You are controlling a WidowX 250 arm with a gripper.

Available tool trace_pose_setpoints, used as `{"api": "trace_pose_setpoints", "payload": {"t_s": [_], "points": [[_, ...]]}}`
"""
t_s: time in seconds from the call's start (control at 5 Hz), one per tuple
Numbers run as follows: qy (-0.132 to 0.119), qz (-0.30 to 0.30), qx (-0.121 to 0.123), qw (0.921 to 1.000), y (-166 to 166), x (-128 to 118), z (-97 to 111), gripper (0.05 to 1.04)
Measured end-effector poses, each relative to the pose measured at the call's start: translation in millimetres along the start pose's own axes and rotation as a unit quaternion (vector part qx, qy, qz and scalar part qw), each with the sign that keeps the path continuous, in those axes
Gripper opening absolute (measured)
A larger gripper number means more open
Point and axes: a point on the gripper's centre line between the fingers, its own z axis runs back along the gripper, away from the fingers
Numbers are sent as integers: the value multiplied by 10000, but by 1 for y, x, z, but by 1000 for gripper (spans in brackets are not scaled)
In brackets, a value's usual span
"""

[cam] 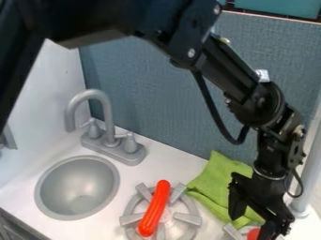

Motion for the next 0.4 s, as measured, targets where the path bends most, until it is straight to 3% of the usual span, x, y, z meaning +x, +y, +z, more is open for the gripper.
{"api": "trace_pose_setpoints", "payload": {"t_s": [0.4], "points": [[167,14,-46,9998,0,3,-20,1000]]}}
